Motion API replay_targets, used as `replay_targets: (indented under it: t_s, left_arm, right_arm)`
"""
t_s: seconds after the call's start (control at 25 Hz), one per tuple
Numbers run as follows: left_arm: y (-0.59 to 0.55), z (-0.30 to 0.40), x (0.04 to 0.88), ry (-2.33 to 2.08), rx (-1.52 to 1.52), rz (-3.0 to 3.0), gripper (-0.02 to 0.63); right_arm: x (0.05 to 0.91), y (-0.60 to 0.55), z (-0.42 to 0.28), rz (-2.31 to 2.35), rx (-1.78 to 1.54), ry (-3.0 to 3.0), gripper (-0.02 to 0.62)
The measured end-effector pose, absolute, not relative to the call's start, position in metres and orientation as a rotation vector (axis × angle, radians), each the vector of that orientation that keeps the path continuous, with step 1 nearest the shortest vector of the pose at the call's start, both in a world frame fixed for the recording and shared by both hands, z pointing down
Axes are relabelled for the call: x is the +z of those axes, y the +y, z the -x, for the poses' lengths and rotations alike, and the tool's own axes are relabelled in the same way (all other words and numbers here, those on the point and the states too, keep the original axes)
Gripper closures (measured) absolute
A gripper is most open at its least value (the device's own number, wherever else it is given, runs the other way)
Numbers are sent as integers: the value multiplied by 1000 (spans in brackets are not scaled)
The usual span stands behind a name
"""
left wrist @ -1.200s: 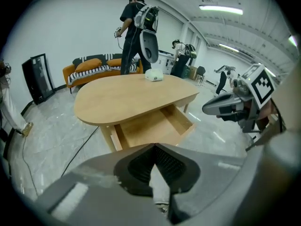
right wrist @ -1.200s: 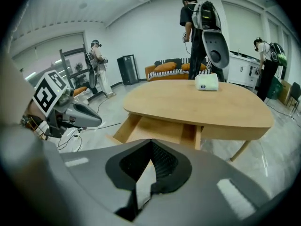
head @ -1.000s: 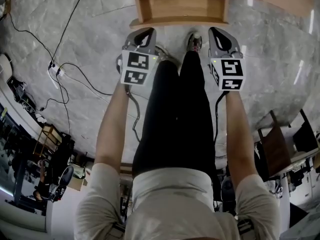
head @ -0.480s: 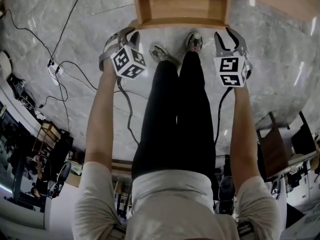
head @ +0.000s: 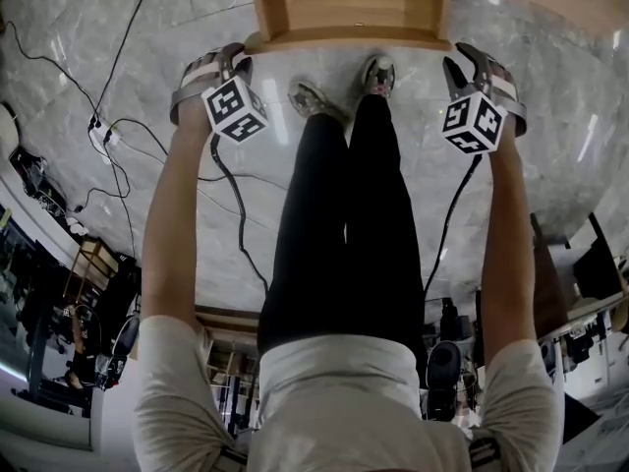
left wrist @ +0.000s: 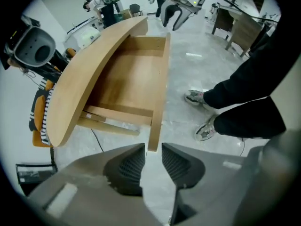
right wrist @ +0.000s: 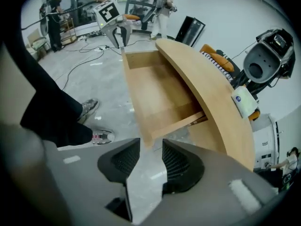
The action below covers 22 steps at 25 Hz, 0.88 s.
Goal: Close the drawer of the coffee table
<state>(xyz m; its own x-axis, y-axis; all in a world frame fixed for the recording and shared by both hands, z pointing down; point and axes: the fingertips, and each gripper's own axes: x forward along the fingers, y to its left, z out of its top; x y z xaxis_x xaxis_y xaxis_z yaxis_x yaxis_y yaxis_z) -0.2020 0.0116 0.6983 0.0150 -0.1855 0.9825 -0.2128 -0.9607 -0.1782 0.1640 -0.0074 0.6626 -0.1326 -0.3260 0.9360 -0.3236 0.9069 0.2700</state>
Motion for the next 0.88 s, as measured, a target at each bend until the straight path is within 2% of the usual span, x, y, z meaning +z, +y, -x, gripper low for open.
replay_targets:
  t_s: [0.24,0.4,0.88]
  left_arm:
    - [13,200,709,-427,2137,-2205,486]
    - [5,202,713,-523,2132,-2214,489]
    - [8,201,710,-472,2133,-2209,502]
  right_arm:
    - [681,-6,-158,-419,-43,-1713,441]
    - [688,-9,-159,-398,-94,-1690,498]
    - [690,-8,-159,-315,-112,-1684,514]
